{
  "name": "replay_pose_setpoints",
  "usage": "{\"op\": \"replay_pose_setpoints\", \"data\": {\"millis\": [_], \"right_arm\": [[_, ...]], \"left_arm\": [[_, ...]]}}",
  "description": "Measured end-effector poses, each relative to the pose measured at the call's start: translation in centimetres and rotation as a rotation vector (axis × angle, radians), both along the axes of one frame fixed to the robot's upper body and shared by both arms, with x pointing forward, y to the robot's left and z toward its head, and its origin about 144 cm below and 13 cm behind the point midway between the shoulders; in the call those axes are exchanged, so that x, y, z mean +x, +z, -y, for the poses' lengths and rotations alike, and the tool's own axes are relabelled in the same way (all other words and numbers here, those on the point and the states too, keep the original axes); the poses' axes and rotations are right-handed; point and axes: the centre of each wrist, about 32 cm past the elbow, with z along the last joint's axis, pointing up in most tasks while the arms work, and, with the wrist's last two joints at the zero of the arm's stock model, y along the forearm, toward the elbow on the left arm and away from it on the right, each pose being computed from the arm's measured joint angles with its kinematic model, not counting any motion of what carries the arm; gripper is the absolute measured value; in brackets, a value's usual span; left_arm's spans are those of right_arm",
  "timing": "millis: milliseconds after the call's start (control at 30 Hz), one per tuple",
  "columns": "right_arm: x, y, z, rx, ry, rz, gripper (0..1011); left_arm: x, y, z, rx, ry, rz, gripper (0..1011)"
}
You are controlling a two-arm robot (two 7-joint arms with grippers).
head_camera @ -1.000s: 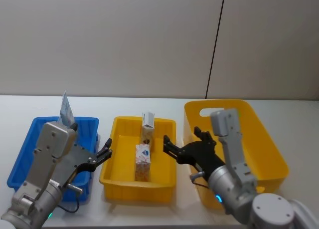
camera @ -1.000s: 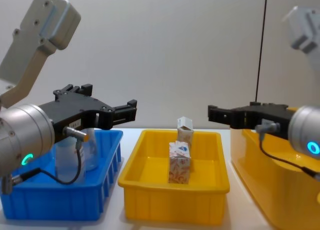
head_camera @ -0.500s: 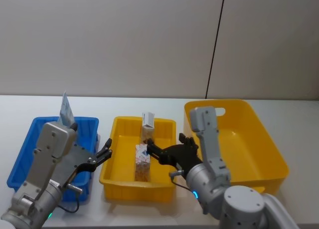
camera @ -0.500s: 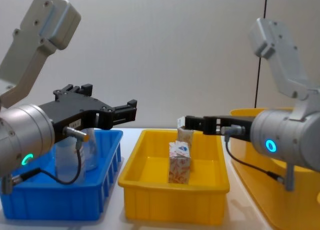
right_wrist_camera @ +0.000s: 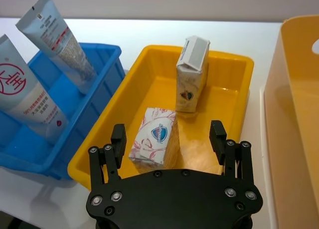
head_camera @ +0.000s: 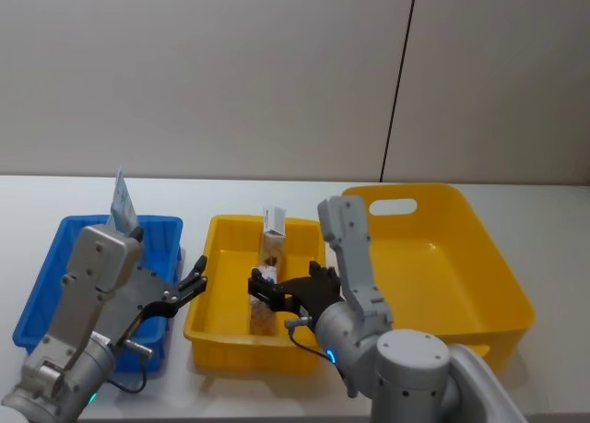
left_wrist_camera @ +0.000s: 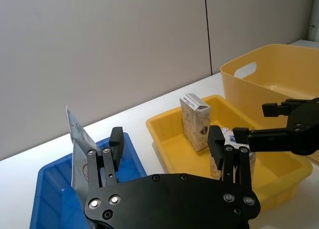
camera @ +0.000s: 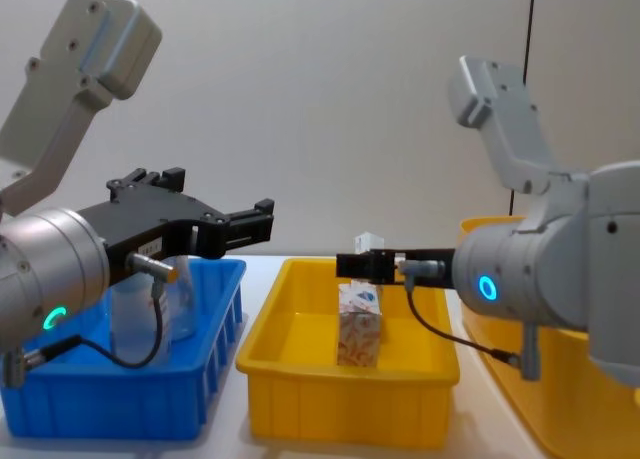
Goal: Bimanual collaborative sorting of washing and personal care products
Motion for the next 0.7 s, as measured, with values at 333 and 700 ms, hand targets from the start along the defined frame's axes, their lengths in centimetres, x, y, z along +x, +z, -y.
{"op": "replay_pose_setpoints", "data": {"millis": [333,700], "right_arm": [[0.5,0.6,-1.0,-0.013,0.001,-0.072,1004],[1.5,1.0,-1.5,-0.025,-0.01,-0.136,1004]], "left_arm": [[0.0,0.0,0.0,0.0,0.0,0.0,1001],[0.0,0.0,0.0,0.0,0.0,0.0,1002]]}}
